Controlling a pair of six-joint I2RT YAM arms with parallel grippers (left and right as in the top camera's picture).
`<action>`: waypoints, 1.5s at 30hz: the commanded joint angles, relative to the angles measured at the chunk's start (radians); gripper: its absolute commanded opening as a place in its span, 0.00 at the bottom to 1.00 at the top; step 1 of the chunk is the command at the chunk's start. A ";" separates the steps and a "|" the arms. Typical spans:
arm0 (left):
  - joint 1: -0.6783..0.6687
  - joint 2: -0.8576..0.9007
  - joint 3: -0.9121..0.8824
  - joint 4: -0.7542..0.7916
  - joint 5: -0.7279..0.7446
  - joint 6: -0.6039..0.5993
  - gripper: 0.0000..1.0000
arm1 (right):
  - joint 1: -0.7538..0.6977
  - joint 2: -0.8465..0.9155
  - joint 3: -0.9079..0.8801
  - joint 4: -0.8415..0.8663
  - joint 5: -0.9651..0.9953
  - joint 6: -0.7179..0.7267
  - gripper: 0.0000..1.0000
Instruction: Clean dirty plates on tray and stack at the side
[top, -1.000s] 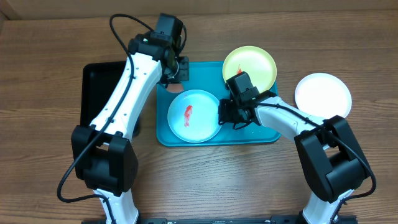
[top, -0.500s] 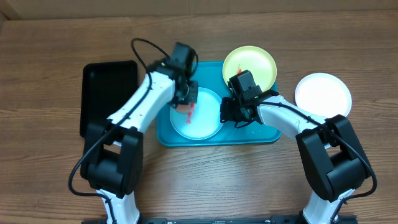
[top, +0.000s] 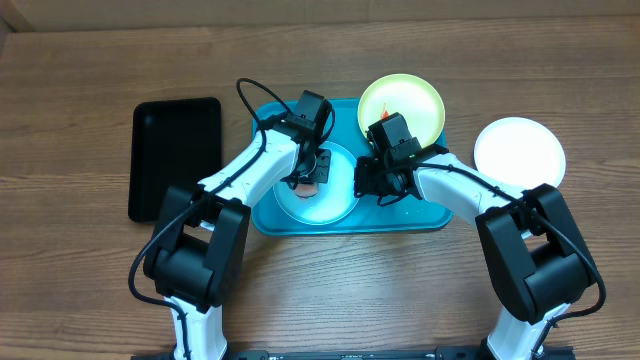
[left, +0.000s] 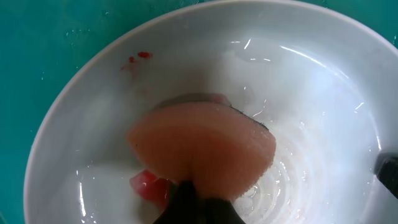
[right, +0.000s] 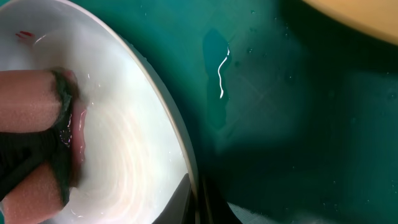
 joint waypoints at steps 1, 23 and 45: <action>-0.001 0.082 -0.011 -0.023 -0.004 0.005 0.04 | -0.005 0.016 -0.005 -0.011 0.006 -0.010 0.04; 0.003 0.079 0.201 -0.123 -0.333 0.041 0.04 | -0.005 0.016 -0.005 -0.008 0.007 -0.010 0.04; -0.073 0.085 0.135 -0.154 0.083 0.049 0.04 | -0.005 0.016 -0.005 -0.006 0.007 -0.010 0.04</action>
